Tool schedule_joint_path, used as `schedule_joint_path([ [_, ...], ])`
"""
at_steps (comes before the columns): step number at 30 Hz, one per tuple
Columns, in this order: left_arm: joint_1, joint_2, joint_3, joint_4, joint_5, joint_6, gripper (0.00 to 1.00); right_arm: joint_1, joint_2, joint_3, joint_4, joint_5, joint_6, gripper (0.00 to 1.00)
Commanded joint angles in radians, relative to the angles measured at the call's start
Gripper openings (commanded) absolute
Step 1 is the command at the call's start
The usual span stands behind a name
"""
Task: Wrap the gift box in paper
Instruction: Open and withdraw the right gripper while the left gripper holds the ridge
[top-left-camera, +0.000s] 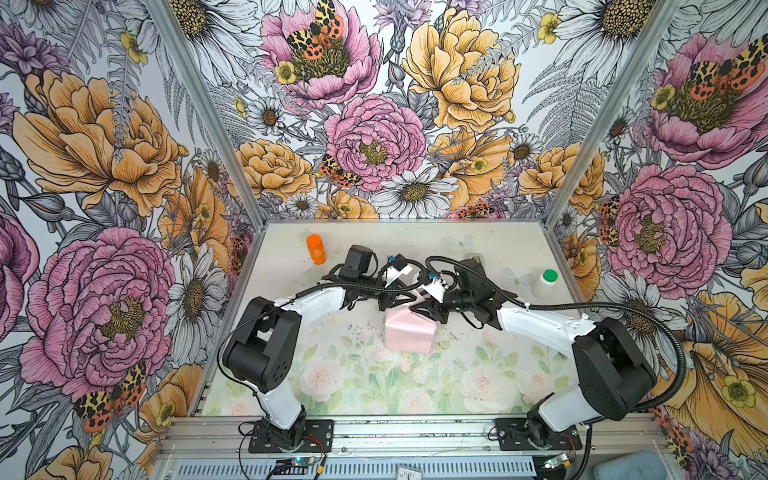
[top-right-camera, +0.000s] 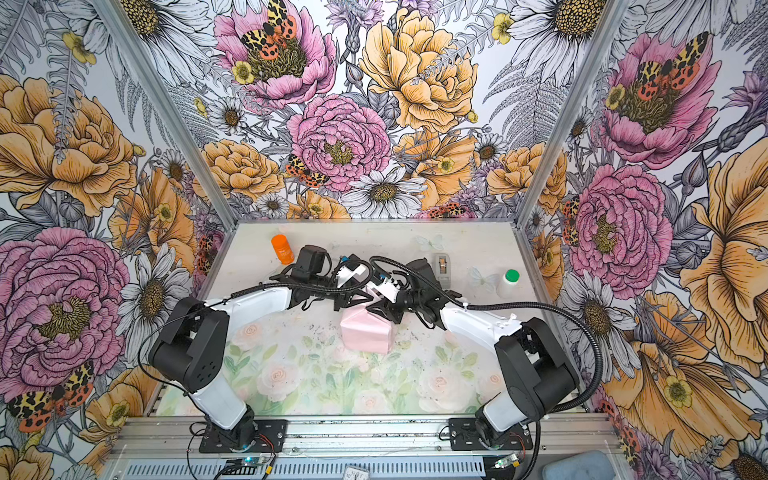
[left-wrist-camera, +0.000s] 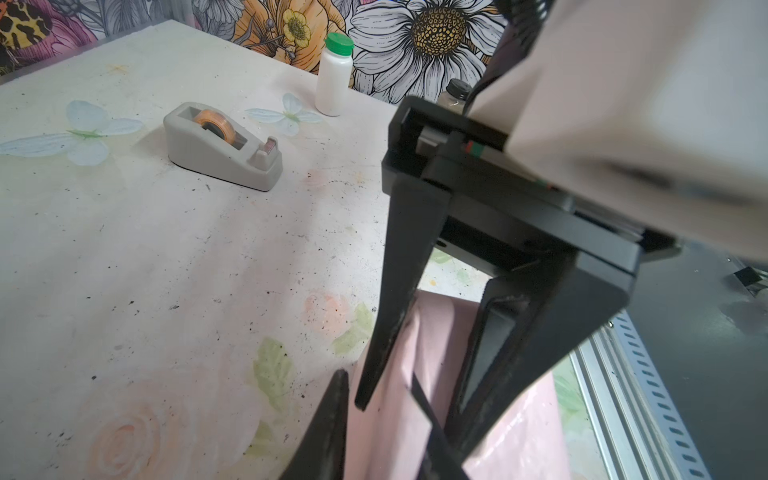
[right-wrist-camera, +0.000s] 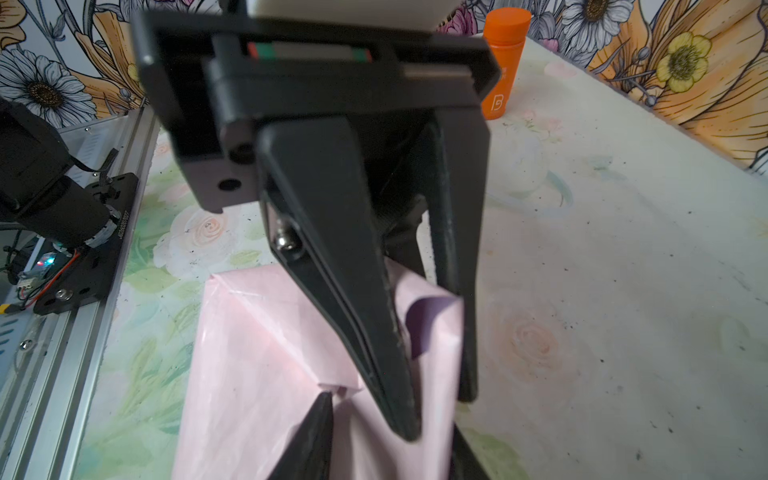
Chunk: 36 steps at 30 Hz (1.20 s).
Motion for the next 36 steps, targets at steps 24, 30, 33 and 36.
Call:
schedule_joint_path([
  [24, -0.016, -0.086, -0.064, 0.083, -0.134, -0.065, 0.06, 0.256, -0.649, -0.313, -0.104, 0.513, 0.766, 0.51],
  [30, -0.021, -0.096, -0.09, 0.11, -0.18, -0.086, 0.06, 0.4, -0.562, -0.368, 0.0, 0.594, 0.888, 0.45],
  [33, -0.023, -0.111, -0.101, 0.113, -0.205, -0.087, 0.06, 0.409, -0.491, -0.397, 0.105, 0.583, 0.941, 0.41],
  [36, -0.022, -0.135, -0.118, 0.123, -0.228, -0.094, 0.06, 0.408, -0.434, -0.401, 0.132, 0.601, 0.964, 0.39],
])
